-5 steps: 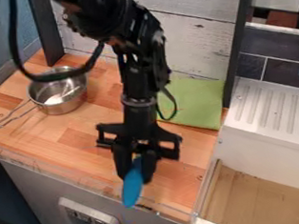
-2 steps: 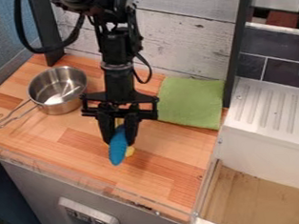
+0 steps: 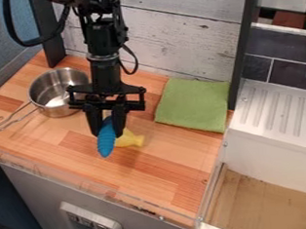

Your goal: Put the fork in the lower right corner of the table

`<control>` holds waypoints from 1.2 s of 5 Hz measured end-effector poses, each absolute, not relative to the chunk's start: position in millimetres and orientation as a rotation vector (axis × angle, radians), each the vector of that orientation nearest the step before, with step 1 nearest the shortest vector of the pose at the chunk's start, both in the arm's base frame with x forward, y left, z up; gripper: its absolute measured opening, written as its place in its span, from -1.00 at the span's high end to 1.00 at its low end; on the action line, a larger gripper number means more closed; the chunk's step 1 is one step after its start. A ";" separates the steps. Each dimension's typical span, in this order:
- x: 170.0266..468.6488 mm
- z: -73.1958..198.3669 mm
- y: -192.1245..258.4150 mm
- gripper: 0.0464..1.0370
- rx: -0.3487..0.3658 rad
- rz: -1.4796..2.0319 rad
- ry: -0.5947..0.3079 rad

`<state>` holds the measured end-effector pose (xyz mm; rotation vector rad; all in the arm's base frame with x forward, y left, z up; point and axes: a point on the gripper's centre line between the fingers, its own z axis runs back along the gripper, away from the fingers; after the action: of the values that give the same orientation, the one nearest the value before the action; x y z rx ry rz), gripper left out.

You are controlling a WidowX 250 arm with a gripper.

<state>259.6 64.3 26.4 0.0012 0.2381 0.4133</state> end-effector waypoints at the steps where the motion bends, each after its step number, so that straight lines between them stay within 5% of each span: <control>1: 267.2 25.1 82.5 0.29 0.015 0.451 0.235; 4: 264.7 45.0 84.8 0.29 -0.010 0.444 0.184; 6: 220.0 69.7 59.1 0.29 0.006 0.378 0.163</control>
<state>220.0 59.1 69.7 0.0055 0.1626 0.3777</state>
